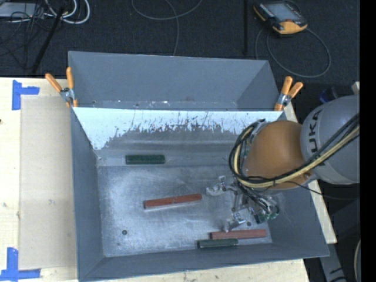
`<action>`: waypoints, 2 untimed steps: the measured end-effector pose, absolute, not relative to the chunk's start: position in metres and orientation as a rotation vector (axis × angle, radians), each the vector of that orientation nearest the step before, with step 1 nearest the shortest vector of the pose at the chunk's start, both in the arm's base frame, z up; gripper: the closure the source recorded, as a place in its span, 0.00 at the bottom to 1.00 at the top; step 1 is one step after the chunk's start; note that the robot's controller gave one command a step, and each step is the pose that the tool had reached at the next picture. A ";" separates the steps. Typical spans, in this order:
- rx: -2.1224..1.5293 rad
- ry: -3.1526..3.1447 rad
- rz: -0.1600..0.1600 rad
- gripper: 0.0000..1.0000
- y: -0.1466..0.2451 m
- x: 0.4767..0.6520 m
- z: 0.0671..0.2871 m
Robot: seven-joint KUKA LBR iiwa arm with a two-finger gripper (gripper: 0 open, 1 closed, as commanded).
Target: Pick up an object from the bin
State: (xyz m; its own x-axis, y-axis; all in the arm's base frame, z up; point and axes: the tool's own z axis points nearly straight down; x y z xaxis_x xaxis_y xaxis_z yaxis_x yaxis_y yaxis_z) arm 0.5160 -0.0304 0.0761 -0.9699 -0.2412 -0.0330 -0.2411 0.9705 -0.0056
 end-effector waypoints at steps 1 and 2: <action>-0.475 3.087 0.001 0.00 -0.036 0.500 0.079; -0.536 3.077 -0.013 0.00 -0.023 0.503 0.078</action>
Offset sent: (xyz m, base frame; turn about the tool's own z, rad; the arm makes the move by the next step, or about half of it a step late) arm -0.0177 0.0429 -0.0061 -0.1387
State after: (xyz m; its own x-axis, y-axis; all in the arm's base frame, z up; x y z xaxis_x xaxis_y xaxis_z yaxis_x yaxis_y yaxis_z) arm 0.5026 -0.0228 0.0784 -0.9410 -0.3380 -0.0168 -0.3379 0.9411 -0.0116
